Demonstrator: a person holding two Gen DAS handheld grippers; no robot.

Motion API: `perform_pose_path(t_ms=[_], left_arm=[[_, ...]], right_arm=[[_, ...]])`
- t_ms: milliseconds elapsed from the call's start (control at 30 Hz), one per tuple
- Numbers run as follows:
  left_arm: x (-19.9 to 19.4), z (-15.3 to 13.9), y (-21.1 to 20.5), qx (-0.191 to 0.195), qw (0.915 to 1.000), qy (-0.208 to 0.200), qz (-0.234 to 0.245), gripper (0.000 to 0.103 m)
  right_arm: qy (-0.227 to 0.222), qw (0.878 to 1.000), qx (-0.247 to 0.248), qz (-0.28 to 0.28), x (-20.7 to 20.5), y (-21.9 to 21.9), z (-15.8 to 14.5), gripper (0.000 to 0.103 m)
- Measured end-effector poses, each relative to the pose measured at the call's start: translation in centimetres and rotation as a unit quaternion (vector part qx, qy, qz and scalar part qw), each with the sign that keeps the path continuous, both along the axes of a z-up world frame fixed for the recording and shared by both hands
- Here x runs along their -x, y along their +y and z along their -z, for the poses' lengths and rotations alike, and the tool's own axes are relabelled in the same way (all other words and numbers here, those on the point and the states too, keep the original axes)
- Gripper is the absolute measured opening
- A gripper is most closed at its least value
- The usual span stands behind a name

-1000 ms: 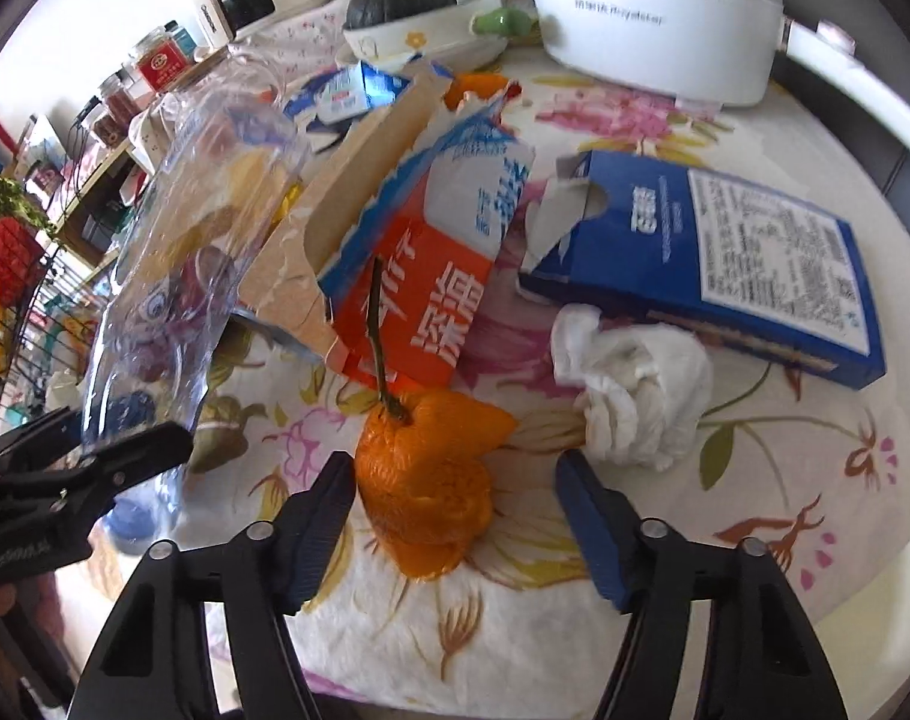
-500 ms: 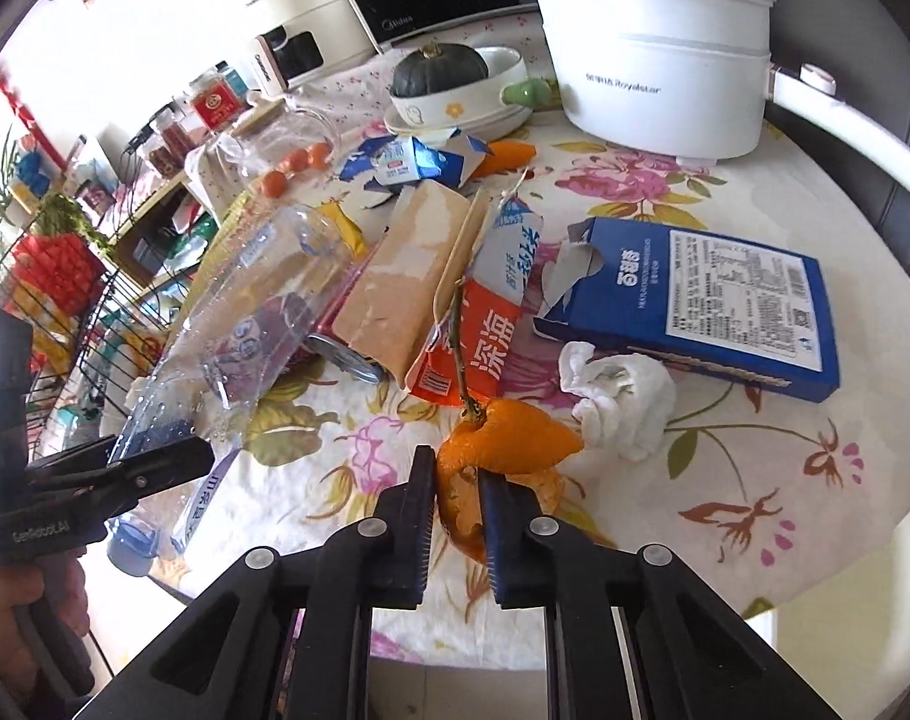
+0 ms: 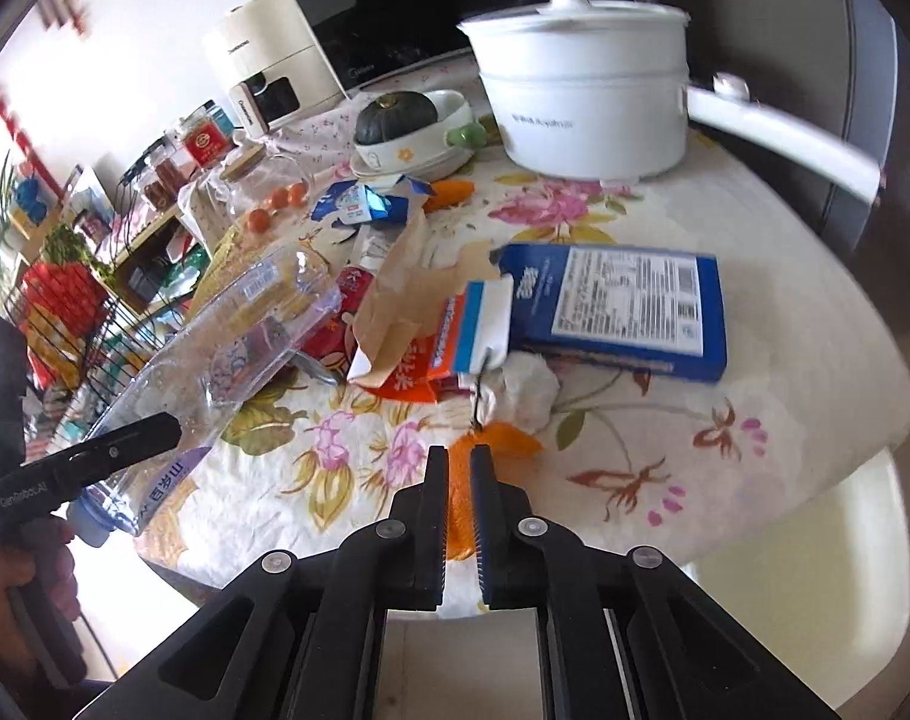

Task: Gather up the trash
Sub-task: 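Carry the bottle and peel to the white bin and open both tools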

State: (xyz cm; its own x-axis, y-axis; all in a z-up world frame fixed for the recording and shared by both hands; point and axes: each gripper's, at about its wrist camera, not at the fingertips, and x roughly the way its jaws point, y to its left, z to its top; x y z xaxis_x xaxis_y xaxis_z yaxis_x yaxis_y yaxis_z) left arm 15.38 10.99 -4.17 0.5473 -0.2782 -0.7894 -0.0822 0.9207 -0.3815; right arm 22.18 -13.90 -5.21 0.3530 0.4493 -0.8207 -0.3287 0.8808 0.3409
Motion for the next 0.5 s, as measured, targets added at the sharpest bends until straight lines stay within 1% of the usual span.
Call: perform_pose_path(t_ms=[33,67,100,200,300,367,400,433,467,500], left_arm=[[0.0,-0.1,-0.2,-0.002,1.0000,-0.002,0.000,0.064],[0.0,-0.2,-0.5,-0.006,1.0000,-0.004,0.001,0.064],[0.0,-0.3,-0.7,-0.010,0.9999,-0.004,0.002,0.064],[-0.1,0.0,-1.2,-0.031,0.9995,0.004,0.006,0.064],[-0.2,1.2,-1.3,-0.047,0.9983,0.031,0.014,0.064],[-0.5,2.6,-1.1,-0.041,0.9971,0.060,0.021,0.064],[-0.6,3.5,-0.9,-0.037,0.9962,0.075,0.023,0.064],[-0.8,4.3,-0.8,-0.036,0.9952,0.087,0.025,0.064],[-0.9,5.1,-0.7,-0.039,0.9942,0.097,0.027,0.064],[-1.0,5.7,-0.8,-0.041,0.9936,0.102,0.027,0.064]], right_arm=[[0.008,1.000,0.001,0.004,0.0,-0.1,0.4,0.054],[0.008,1.000,0.002,0.011,0.0,-0.1,0.7,0.084],[0.003,1.000,0.006,0.016,0.1,0.0,0.9,0.086],[-0.001,0.999,0.040,0.002,0.2,1.2,2.1,0.085],[-0.015,0.997,0.081,-0.016,0.5,3.1,3.2,0.080],[-0.023,0.994,0.105,-0.029,0.5,4.2,4.0,0.070],[-0.026,0.992,0.118,-0.034,0.5,4.7,4.4,0.066],[-0.026,0.991,0.128,-0.036,0.5,5.0,4.9,0.060],[-0.024,0.990,0.133,-0.037,0.4,5.0,5.3,0.054],[-0.019,0.990,0.136,-0.036,0.2,5.0,5.7,0.050]])
